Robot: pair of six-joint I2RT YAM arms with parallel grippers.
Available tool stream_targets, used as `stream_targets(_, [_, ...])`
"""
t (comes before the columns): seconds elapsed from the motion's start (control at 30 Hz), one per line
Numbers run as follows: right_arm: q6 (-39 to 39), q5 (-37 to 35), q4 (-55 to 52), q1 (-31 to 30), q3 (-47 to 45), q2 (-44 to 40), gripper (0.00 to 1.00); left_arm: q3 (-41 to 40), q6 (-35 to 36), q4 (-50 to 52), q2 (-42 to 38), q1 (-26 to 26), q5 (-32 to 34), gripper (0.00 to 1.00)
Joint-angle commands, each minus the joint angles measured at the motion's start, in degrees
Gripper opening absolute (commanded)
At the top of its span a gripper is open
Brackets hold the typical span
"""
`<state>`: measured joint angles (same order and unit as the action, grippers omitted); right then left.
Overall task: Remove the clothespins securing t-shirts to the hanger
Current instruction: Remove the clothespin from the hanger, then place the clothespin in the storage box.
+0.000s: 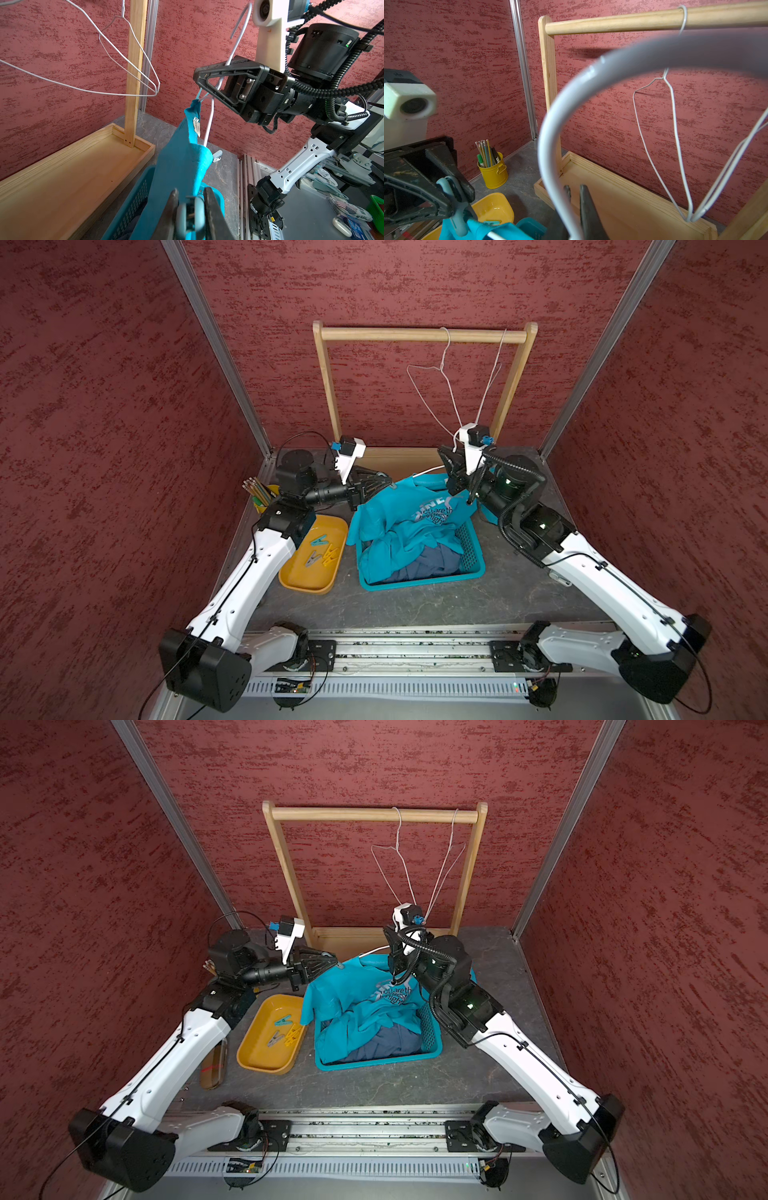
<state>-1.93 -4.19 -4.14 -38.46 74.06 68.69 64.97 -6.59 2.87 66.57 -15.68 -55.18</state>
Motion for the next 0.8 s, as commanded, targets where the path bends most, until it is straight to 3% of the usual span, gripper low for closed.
stream_targets(0.0, [-0.20, -1.07, 2.22, 0.14, -0.50, 0.13, 0.00, 0.71, 0.67, 1.68, -2.22, 1.96, 0.33, 0.00])
stream_targets(0.27, [-0.13, -0.92, 2.31, 0.18, -0.53, 0.87, 0.00, -3.07, -1.89, 2.73, -6.72, 8.04, 1.29, 0.00])
stream_targets(0.4, [0.14, -0.43, 2.39, 0.14, -0.48, 1.18, 0.00, -5.34, -2.26, 9.95, -9.23, 10.81, 12.09, 0.00])
stream_targets(0.5, [0.07, -0.52, 2.37, 0.14, -0.41, 1.11, 0.00, -8.58, -8.56, 15.20, -11.18, 15.15, 21.83, 0.00])
stream_targets(0.63, [-0.17, -0.99, 2.31, 0.14, -0.81, 0.76, 0.00, -18.88, -21.57, 11.76, -15.71, 23.53, 22.14, 0.00])
stream_targets(0.7, [-0.20, -1.11, 2.45, 0.21, -0.87, 0.83, 0.00, -24.52, -28.46, 9.69, -17.02, 26.55, 22.20, 0.10])
stream_targets(0.77, [-0.15, -0.93, 2.63, 0.15, -0.82, 1.00, 0.00, -28.93, -33.10, 7.33, -16.64, 27.54, 21.27, 0.10])
